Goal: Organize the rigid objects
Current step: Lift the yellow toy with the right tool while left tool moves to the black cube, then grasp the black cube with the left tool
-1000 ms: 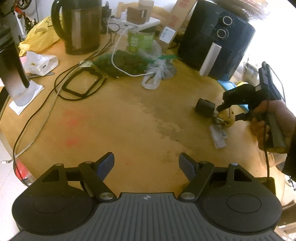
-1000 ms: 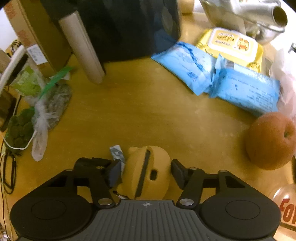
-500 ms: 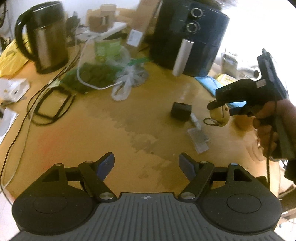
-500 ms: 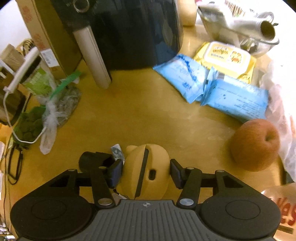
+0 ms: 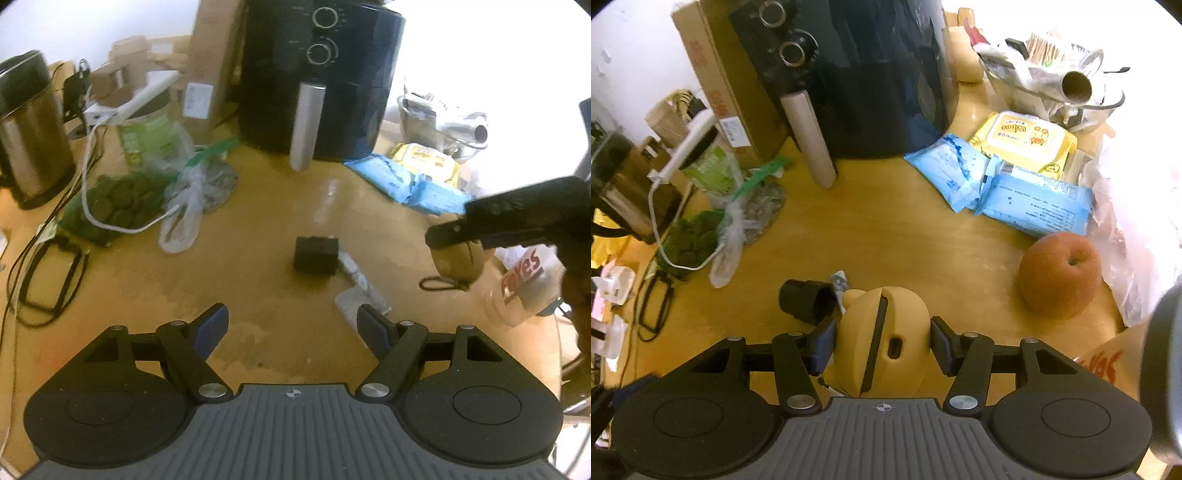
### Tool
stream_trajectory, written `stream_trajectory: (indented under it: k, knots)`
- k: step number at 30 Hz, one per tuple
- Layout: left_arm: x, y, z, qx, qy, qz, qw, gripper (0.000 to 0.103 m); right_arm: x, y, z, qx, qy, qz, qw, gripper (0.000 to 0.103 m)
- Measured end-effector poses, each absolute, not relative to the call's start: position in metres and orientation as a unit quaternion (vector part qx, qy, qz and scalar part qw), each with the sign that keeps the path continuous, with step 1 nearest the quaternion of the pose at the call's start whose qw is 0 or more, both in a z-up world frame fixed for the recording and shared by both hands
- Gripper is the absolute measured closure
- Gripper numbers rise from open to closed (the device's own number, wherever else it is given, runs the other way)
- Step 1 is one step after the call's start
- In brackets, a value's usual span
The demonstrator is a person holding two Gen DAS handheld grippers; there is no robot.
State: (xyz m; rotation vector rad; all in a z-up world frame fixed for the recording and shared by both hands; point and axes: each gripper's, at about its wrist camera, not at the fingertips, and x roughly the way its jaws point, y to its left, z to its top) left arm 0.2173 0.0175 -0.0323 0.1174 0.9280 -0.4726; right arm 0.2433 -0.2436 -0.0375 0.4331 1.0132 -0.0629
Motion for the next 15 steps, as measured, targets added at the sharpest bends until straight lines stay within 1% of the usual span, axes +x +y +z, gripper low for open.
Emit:
stream_trajectory:
  k: [15]
  knots:
    - [0.261, -0.009, -0.064, 0.058, 0.461, -0.229, 0.855, 0.027, 0.196, -0.247, -0.011, 0.185, 0.451, -0.023, 0.873, 0.046]
